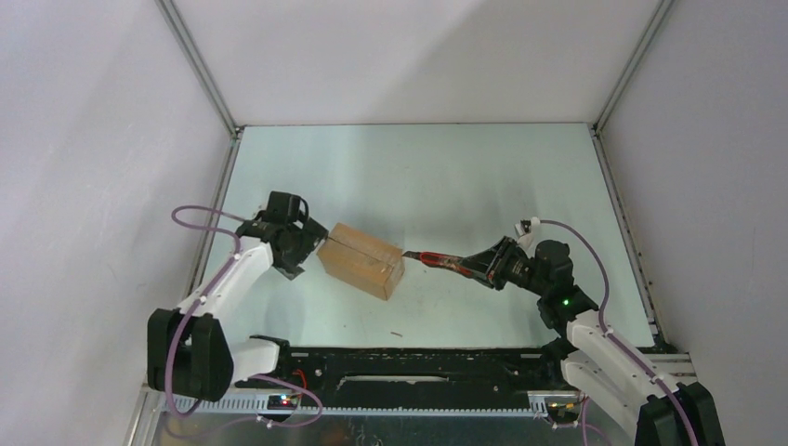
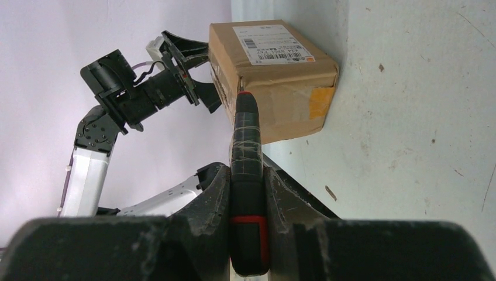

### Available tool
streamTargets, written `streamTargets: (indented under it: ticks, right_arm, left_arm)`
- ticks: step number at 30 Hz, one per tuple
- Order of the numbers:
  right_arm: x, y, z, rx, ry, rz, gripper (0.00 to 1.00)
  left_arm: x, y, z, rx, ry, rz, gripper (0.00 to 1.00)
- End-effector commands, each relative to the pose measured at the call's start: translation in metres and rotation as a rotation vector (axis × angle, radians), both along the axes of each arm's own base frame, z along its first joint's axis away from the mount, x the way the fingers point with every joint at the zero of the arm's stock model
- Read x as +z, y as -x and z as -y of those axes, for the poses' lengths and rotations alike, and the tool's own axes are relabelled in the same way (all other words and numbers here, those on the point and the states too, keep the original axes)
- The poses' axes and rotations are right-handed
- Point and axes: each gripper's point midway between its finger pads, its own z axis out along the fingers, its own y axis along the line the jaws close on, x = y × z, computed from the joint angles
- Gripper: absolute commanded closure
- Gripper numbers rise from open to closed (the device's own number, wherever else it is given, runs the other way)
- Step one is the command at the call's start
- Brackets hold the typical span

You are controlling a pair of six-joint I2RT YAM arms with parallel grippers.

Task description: Unpack the express box

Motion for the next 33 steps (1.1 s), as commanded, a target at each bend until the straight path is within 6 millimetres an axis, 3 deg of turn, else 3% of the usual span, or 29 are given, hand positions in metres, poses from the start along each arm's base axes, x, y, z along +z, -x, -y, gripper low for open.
streamTargets:
  ticks: [1,8,12,17,21,33]
  right_arm:
    - [0.026,-0.002,-0.001,0.011,-0.045,0.081,1.0]
    - [0.03,0.0,-0.001,0.013,-0.06,0.08,1.0]
    - [0.028,0.0,0.0,0.009,-0.057,0.07,1.0]
    - [0.023,0.0,0.003,-0.018,-0.041,0.058,1.0]
    - [0.019,0.001,0.003,-0.018,-0.043,0.044,1.0]
    - [0.012,0.001,0.002,-0.025,-0.031,0.022,1.0]
  left_arm:
    - [0.032,0.001,-0.02,-0.056,-0.144,0.049,0.0]
    - [0.086,0.016,-0.023,-0.171,-0.23,0.175,0.0]
    - [0.099,0.03,0.002,-0.291,-0.203,0.198,0.0]
    - [0.092,0.04,0.04,-0.385,-0.154,0.201,0.0]
    - [0.088,0.038,0.06,-0.41,-0.133,0.213,0.0]
    - [0.074,0.038,0.092,-0.333,-0.025,0.203,0.0]
